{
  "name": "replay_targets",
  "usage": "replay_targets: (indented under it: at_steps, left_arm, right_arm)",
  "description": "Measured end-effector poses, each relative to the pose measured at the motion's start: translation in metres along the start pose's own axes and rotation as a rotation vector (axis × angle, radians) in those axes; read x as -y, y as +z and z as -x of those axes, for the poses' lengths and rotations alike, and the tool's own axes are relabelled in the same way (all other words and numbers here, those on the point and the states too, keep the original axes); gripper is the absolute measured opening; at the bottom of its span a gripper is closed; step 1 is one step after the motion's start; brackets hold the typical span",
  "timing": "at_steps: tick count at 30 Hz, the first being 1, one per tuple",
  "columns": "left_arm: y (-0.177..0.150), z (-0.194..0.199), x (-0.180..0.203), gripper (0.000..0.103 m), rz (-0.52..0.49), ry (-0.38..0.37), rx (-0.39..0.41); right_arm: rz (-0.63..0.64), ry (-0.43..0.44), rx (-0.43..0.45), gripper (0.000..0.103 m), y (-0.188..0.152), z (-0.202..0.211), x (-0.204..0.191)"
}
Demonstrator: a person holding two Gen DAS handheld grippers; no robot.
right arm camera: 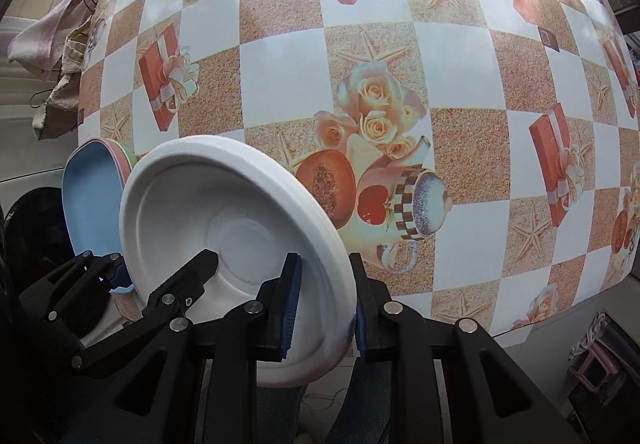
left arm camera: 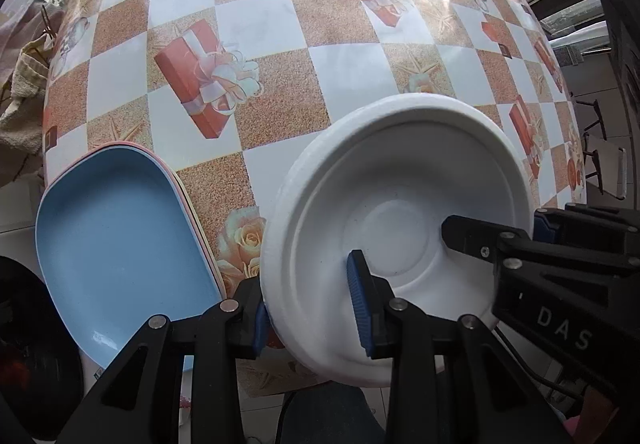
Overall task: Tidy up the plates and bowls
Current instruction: 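Carry the bowl stack with both grippers to the blue plate stack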
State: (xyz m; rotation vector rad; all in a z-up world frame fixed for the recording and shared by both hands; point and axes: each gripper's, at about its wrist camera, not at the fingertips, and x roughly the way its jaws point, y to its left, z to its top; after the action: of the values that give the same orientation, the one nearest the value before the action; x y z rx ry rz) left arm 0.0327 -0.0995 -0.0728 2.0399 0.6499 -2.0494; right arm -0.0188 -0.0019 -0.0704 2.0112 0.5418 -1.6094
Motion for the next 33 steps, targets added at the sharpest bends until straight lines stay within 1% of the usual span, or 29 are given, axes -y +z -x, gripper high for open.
replay_targets:
  at_steps: [3,5,9,11,13,17,20,26,33]
  left_arm:
    - [0.005,0.016,-0.010,0.036,0.015,-0.001,0.033]
    - [0.002,0.022,-0.023,0.036,0.028,-0.001,0.050]
    - [-0.008,0.036,-0.034,0.036,0.044,0.007,0.084]
    - [-0.016,0.037,-0.036,0.036,0.049,0.011,0.095]
    - [-0.020,0.038,-0.040,0.036,0.062,0.013,0.107]
    - [-0.024,0.039,-0.052,0.036,0.102,0.014,0.119]
    - [-0.029,0.043,-0.064,0.036,0.128,0.026,0.128]
    - [-0.042,0.058,-0.095,0.036,0.181,0.066,0.159]
    - [-0.057,0.061,-0.132,0.036,0.258,0.104,0.152]
  right_arm:
    - [0.022,-0.003,0.018,0.026,0.002,0.015,-0.011]
    - [0.037,-0.005,0.027,0.026,0.003,0.022,-0.021]
    - [0.061,-0.010,0.039,0.026,0.010,0.034,-0.031]
    - [0.073,-0.011,0.043,0.026,0.016,0.036,-0.025]
    - [0.087,-0.009,0.047,0.026,0.013,0.037,-0.023]
    - [0.126,-0.010,0.049,0.026,0.007,0.033,-0.037]
    - [0.156,-0.009,0.046,0.026,0.006,0.031,-0.053]
    - [0.223,0.020,0.050,0.026,0.006,0.027,-0.091]
    - [0.285,0.049,0.024,0.026,0.001,0.013,-0.130]
